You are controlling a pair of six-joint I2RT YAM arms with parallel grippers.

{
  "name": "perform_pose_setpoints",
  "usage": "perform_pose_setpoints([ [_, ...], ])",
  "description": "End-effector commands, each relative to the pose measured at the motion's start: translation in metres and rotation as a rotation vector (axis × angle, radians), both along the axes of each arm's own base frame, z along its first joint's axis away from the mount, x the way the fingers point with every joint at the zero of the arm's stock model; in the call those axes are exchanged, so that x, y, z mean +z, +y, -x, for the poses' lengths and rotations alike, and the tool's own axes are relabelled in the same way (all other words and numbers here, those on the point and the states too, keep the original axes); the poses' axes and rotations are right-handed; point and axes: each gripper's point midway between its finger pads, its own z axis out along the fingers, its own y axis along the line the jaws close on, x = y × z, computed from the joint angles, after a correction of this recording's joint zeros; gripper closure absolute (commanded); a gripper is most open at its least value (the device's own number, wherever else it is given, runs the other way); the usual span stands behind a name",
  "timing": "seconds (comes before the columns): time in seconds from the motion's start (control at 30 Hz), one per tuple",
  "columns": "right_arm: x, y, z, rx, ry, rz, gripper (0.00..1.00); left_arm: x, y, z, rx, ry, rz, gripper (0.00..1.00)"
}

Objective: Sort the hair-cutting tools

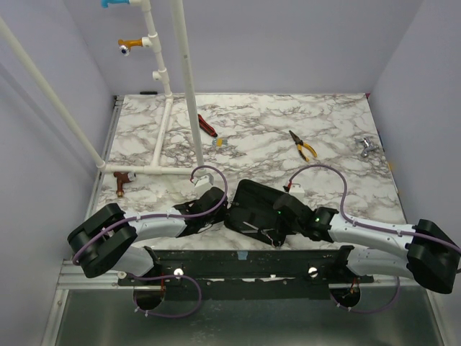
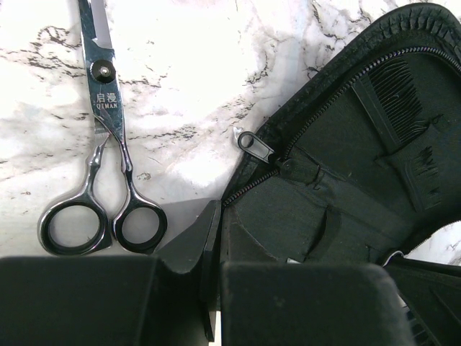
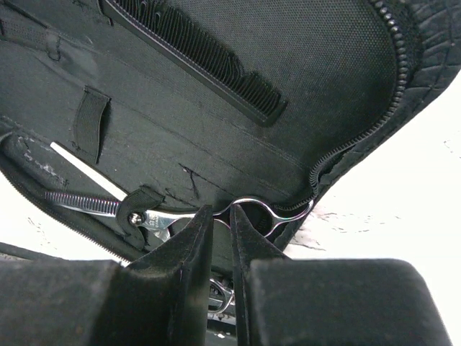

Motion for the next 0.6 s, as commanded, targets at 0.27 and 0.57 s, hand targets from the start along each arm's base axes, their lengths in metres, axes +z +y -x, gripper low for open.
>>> perform_pose_setpoints([
  [0.27, 0.000, 0.034, 0.001, 0.025, 0.018, -0.168, 0.94, -0.023, 0.002, 0.024, -0.052, 0.094, -0.031, 1.00],
  [0.57, -0.011, 0.037, 0.012, 0.054, 0.051, -0.163, 0.94, -0.023, 0.000, 0.024, -0.053, 0.095, -0.028, 1.00],
])
